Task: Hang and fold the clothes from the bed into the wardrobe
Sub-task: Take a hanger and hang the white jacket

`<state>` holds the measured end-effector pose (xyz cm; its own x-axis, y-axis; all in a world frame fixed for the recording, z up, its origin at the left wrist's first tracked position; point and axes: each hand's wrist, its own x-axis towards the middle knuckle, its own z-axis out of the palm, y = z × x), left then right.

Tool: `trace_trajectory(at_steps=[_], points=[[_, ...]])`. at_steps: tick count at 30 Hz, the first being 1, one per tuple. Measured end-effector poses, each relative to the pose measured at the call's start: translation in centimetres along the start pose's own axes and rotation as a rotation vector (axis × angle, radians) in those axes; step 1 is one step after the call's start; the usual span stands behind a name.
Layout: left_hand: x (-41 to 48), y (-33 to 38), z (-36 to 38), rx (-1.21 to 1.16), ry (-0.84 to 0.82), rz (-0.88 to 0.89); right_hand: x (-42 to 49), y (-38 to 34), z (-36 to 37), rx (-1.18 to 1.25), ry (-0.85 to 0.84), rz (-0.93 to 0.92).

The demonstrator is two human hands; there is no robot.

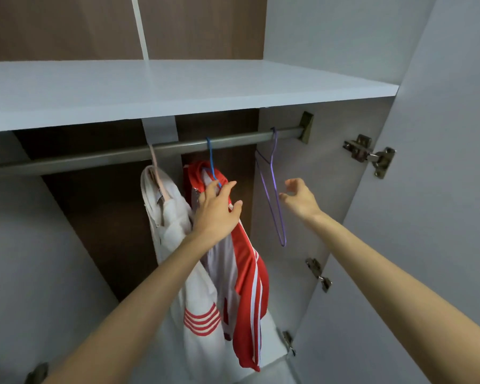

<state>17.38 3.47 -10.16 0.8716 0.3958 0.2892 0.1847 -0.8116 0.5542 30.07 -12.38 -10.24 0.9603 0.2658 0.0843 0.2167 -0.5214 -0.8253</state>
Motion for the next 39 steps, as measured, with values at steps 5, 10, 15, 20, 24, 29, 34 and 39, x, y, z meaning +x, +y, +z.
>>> trace_trajectory(at_steps=[5, 10, 15, 20, 24, 29, 34, 39], points=[[2.8, -0.9, 2.9, 0.1, 0.045, -0.102, 4.5, 0.3, 1.9, 0.005, -0.088, 0.018], [4.3, -2.3, 4.1, 0.109, 0.087, -0.086, 8.7, 0.0, 3.5, 0.085, -0.16, 0.04], [4.5, -3.1, 4.3, 0.115, 0.095, -0.093, 10.4, 0.4, 4.4, 0.082, 0.026, -0.026], [4.3, -3.3, 3.9, 0.119, 0.071, -0.091, 10.1, 0.2, 3.3, 0.17, 0.125, -0.086], [3.3, -2.8, 3.3, 0.151, 0.078, -0.056, 8.7, -0.6, 1.8, 0.172, 0.159, -0.098], [0.4, -1.0, 2.1, 0.063, 0.089, 0.065, 3.3, -0.3, -0.2, 0.126, 0.216, -0.105], [-4.5, 1.6, 1.1, 0.032, 0.032, 0.238, -6.0, 1.2, -2.7, 0.058, 0.242, -0.086], [-10.2, 4.8, 1.5, 0.004, -0.062, 0.392, -16.8, 2.7, -6.2, 0.012, 0.198, -0.042]])
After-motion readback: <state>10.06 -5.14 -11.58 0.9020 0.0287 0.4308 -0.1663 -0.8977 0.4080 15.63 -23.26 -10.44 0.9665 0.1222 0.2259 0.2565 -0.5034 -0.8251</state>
